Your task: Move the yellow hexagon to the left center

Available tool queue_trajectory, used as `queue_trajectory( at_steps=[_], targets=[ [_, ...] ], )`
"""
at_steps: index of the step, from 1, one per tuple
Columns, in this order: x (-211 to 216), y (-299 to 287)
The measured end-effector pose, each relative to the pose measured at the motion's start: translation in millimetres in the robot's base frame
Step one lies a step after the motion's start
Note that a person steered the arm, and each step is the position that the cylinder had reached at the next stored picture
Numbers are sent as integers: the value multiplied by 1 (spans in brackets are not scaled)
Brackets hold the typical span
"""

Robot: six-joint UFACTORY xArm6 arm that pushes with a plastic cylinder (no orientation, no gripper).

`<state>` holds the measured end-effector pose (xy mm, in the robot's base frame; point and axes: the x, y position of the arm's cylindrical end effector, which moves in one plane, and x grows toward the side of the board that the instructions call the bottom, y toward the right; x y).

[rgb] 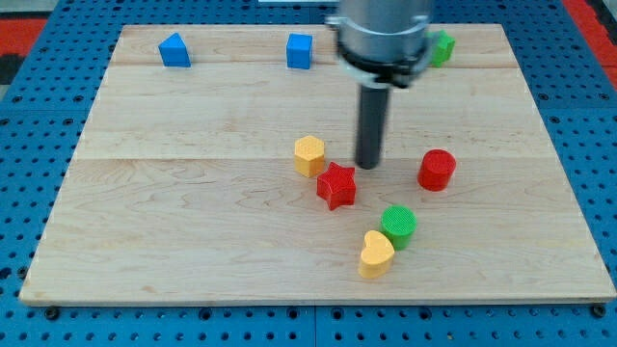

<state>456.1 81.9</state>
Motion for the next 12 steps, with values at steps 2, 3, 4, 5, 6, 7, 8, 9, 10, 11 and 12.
queue_trajectory(
  at_steps=[2,3,4,5,6,7,8,9,10,11,12],
  targets=[
    [-29,-150],
    [-70,-169],
    [-58,-152],
    [-28,-146],
    [-41,-244],
    [-54,-193],
    [-81,-188],
    [-80,-214],
    [-114,-217],
    [-95,-248],
    [-56,-251]
  ],
)
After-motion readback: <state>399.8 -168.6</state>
